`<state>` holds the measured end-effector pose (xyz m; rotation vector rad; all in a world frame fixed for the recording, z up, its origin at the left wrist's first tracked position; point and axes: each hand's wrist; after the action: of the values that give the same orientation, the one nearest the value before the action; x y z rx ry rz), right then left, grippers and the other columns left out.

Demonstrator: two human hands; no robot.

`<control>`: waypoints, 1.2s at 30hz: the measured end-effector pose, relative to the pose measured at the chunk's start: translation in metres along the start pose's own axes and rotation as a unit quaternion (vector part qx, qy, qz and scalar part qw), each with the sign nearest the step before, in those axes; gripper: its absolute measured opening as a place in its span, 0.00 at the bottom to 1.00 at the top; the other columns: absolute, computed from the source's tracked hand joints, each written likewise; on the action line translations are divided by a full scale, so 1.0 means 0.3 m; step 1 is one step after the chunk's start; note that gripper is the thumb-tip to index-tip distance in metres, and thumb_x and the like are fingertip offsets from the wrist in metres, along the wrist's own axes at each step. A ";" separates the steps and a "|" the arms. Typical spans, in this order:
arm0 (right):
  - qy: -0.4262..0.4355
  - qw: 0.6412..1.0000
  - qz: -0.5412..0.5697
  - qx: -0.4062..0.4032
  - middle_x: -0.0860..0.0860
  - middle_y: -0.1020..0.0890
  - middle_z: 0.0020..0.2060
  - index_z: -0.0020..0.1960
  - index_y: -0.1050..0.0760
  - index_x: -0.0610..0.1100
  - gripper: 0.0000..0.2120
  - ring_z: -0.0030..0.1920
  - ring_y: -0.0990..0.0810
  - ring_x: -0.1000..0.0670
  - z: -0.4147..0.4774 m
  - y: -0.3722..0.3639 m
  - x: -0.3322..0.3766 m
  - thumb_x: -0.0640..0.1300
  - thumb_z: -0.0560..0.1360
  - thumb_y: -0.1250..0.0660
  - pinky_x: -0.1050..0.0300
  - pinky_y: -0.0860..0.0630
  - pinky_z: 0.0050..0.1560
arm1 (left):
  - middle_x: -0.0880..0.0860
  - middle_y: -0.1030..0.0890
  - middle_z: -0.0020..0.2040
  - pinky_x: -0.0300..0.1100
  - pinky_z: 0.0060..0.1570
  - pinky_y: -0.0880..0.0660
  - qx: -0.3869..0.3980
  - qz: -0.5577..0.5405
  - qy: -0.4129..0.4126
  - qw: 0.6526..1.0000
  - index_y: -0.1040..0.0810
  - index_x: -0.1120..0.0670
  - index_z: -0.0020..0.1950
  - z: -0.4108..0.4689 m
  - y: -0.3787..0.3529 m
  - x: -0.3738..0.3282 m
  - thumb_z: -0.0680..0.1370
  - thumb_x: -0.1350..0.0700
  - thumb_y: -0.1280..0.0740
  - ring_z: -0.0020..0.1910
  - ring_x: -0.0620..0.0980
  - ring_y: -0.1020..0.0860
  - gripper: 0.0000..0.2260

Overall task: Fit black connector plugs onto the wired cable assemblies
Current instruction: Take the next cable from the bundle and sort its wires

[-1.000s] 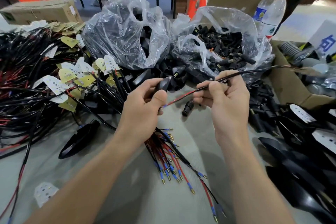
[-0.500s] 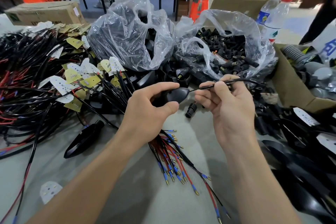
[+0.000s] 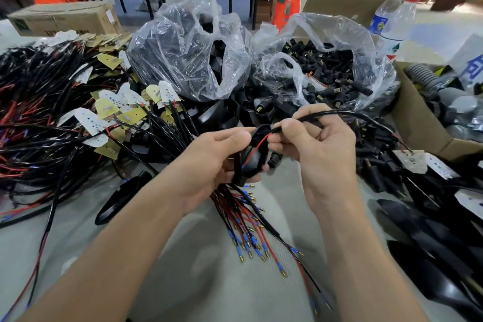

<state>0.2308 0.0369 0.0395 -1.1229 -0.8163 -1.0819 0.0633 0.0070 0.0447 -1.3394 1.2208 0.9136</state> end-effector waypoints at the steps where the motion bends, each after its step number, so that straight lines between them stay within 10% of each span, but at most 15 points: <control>1: -0.001 1.000 -0.003 0.008 0.44 0.15 0.34 0.47 0.24 0.43 0.05 0.33 0.16 0.46 -0.001 -0.003 -0.001 0.35 0.76 0.32 0.51 0.19 0.31 | 0.63 0.15 0.53 0.48 0.45 0.16 0.012 -0.016 0.015 1.000 0.20 0.58 0.65 -0.003 0.002 -0.001 0.85 0.57 0.39 0.49 0.58 0.15 0.13; 13: -0.003 0.999 -0.033 0.033 0.42 0.15 0.36 0.49 0.28 0.42 0.06 0.33 0.15 0.43 0.000 -0.003 0.001 0.35 0.84 0.39 0.55 0.19 0.33 | 0.65 0.15 0.54 0.47 0.41 0.17 -0.057 0.039 0.004 0.998 0.16 0.53 0.59 0.017 0.025 0.006 0.84 0.58 0.36 0.54 0.67 0.16 0.09; 26: -0.045 0.993 0.045 0.095 0.42 0.15 0.39 0.49 0.30 0.42 0.06 0.34 0.15 0.45 -0.003 -0.002 0.025 0.35 0.84 0.40 0.56 0.18 0.35 | 0.52 0.16 0.41 0.42 0.41 0.20 -0.073 0.109 -0.076 0.988 0.15 0.49 0.57 0.012 0.008 0.001 0.81 0.60 0.32 0.40 0.48 0.22 0.09; 36: -0.060 0.995 0.062 0.057 0.43 0.16 0.36 0.43 0.23 0.42 0.10 0.31 0.19 0.47 -0.016 -0.008 0.015 0.28 0.70 0.33 0.56 0.24 0.31 | 0.60 0.13 0.49 0.45 0.39 0.17 -0.029 0.032 -0.027 0.999 0.14 0.49 0.54 -0.012 0.018 -0.026 0.83 0.57 0.34 0.48 0.57 0.14 0.09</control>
<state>0.2298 0.0310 0.0432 -1.1350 -0.8790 -0.8615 0.0561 0.0051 0.0518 -1.3206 1.2098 1.0309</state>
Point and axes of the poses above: each hand's wrist, its own z-axis towards the middle knuckle, its own y-axis out of the back of the hand, x = y × z
